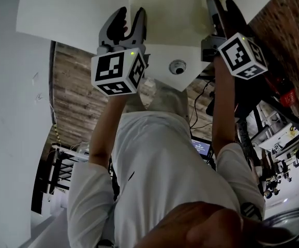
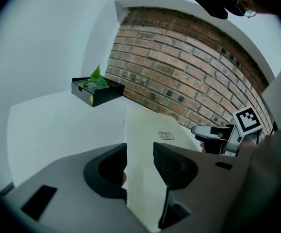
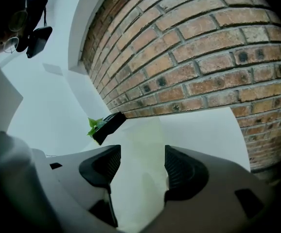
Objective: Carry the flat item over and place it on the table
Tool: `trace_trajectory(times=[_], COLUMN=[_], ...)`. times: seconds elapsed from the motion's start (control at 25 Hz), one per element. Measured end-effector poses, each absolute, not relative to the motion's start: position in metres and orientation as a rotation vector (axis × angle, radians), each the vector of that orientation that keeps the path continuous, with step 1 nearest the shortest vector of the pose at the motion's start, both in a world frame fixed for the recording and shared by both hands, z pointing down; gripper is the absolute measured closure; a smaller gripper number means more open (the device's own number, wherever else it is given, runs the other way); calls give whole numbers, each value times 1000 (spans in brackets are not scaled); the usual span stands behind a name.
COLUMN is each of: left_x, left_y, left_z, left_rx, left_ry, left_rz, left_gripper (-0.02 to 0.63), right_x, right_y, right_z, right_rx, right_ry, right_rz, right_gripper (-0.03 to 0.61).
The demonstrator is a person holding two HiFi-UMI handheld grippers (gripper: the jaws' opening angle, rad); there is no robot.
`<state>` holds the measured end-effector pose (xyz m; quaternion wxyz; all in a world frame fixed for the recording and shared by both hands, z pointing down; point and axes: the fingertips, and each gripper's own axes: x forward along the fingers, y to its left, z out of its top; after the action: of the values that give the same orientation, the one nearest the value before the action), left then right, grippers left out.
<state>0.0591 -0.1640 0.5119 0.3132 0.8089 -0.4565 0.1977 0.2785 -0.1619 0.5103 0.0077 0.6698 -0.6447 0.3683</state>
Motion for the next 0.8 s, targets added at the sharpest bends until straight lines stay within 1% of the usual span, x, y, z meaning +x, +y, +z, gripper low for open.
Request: trace_trajectory(times=[0.32,0.48,0.72,0.8], left_x=[48,46,5,2], left_y=[-160,-154,-152,-148], left_z=[498,490,471,464], left_rx=[2176,2195,2228,2238], left_ry=[-1140,-1096,-1062,-1051], left_rz=[512,503,489,491], left_gripper=[449,469,495,499], right_x=[261,254,214,209], right_y=[-147,-136,-125,-120], right_z=[484,480,462,454], right_rx=[2142,2148,2181,2184], right_ry=[-2007,-1984,-1966,-1967], right_rz=[1091,1086,1055,1047], right_gripper=[279,279,279,279])
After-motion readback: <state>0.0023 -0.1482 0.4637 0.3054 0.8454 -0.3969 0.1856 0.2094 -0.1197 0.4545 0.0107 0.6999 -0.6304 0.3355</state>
